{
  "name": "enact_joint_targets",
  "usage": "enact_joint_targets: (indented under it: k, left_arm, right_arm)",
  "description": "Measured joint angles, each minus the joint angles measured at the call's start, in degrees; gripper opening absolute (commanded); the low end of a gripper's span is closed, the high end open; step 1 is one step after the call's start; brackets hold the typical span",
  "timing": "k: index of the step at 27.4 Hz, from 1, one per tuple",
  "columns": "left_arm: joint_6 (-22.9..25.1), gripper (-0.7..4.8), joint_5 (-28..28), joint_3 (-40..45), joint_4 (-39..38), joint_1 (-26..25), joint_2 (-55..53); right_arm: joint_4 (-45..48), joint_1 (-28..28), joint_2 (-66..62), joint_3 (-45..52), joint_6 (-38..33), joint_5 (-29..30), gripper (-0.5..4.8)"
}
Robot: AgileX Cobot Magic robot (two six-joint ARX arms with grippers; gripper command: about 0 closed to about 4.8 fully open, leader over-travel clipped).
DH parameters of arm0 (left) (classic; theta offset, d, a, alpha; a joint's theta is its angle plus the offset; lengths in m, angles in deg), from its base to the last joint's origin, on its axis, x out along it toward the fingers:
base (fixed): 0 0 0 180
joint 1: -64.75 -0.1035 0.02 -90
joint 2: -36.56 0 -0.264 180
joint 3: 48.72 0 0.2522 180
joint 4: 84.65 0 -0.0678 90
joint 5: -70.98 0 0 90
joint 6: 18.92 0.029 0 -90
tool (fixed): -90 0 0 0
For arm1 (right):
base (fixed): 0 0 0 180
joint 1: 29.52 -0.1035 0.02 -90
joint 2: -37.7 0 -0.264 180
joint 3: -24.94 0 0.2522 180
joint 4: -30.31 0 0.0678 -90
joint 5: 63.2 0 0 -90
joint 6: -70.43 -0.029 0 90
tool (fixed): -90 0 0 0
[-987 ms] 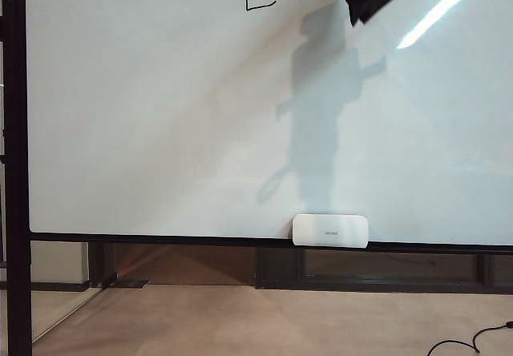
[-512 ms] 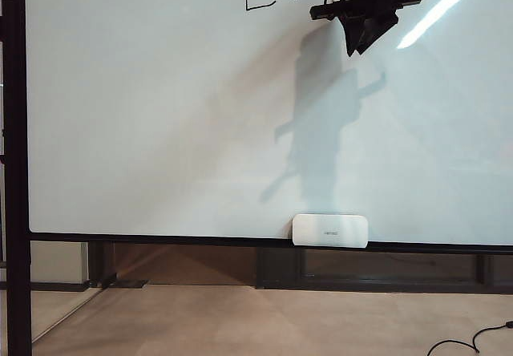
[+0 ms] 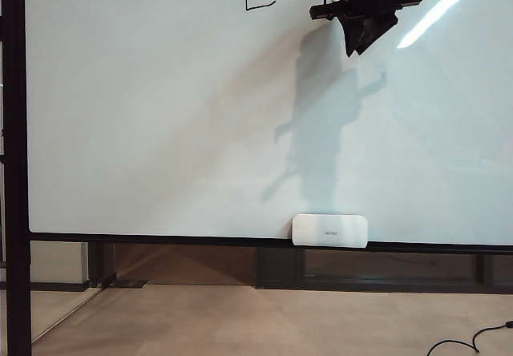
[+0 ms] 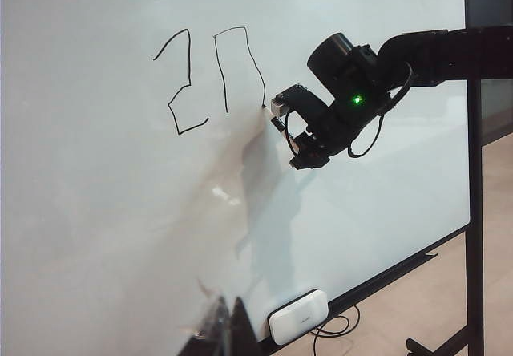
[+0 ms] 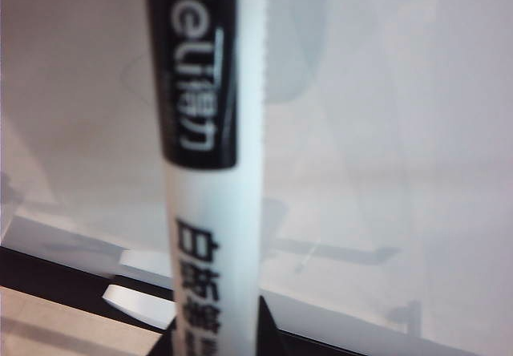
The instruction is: Reach to the right to find the marker pen, pick it up, and write the number 20 on the whiteboard.
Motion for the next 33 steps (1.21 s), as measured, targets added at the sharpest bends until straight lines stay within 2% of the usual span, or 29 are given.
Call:
enact_joint_targets:
  k: [21, 33]
  left_arm:
    - [0.24, -0.05, 0.68, 0.00, -0.02, 0.00, 0.00]
    - [0.22, -0.05, 1.05, 0.00, -0.02, 0.00, 0.00]
  right_arm:
    - [5.40, 0.02, -1.31, 0.20, 0.26, 16.52, -0.02]
    - [6.58, 0.02, -1.53, 0.20, 0.24, 21.84, -0.02]
